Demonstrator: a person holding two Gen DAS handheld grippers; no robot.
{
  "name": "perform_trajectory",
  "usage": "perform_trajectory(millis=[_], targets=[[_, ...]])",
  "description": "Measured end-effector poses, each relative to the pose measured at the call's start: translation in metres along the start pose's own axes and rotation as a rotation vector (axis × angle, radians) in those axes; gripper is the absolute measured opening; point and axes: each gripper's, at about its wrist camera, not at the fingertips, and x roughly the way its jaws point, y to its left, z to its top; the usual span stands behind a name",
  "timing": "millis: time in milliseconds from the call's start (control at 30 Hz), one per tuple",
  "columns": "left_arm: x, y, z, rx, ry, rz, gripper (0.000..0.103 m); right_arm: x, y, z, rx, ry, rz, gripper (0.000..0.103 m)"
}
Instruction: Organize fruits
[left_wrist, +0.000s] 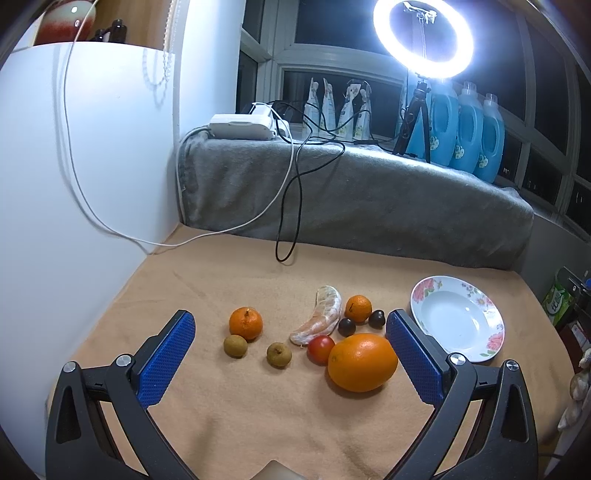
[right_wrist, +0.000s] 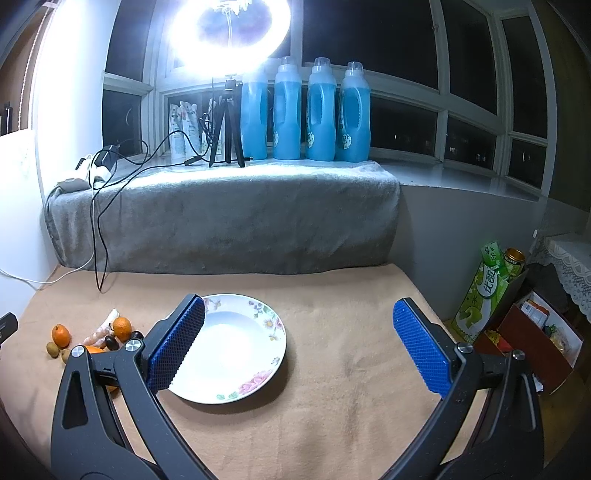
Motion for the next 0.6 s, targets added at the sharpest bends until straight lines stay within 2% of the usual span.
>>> perform_trajectory(millis=[600], targets=[[-0.0021, -0.0040, 0.0021, 0.006, -0.001, -0.002, 0.103, 0.0013, 0.0026, -0.0002, -0.002, 0.010, 0.005, 0.103]])
